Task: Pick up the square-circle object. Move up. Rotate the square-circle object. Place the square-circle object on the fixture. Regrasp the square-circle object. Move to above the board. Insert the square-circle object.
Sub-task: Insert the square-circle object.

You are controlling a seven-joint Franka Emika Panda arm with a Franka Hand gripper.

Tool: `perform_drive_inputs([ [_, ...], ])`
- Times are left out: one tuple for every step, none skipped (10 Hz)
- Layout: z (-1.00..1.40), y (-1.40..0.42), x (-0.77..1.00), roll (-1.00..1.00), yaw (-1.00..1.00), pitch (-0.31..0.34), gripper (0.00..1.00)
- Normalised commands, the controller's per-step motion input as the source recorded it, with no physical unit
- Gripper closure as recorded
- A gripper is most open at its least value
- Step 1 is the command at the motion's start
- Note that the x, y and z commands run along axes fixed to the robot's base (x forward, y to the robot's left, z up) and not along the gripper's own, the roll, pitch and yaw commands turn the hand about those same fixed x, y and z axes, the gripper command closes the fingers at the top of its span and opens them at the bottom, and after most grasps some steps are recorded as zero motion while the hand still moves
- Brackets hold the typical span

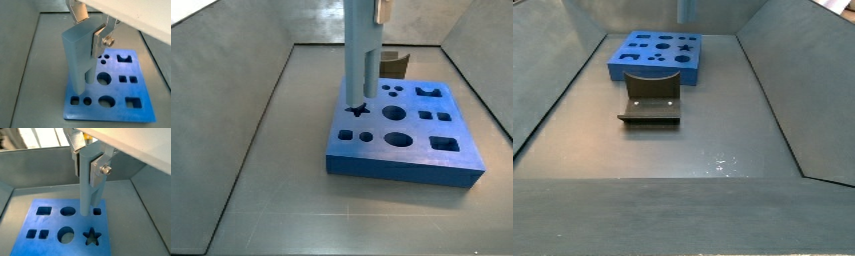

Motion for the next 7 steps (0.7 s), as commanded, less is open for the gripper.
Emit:
perform_drive_inputs([
  [-0.15, 0.00, 0.03, 0.04, -0.68, 0.217, 1.00],
  [-0.21, 0.00, 0.03, 0.17, -0.67, 0.153, 1.00],
  [-0.16, -0.06, 0.07, 0.20, -0.69, 0.067, 1.00],
  [-0.19, -0.16, 0.21, 0.22, -0.76, -0.051, 1.00],
  [-0.26, -0.16, 0.14, 0.24, -0.83, -0.096, 1.00],
  [-0.33, -0.11, 0.04, 0.28, -0.84, -0.050, 1.00],
  [-0.45, -0.08, 0.13, 0.33, -0.85, -0.114, 1.00],
])
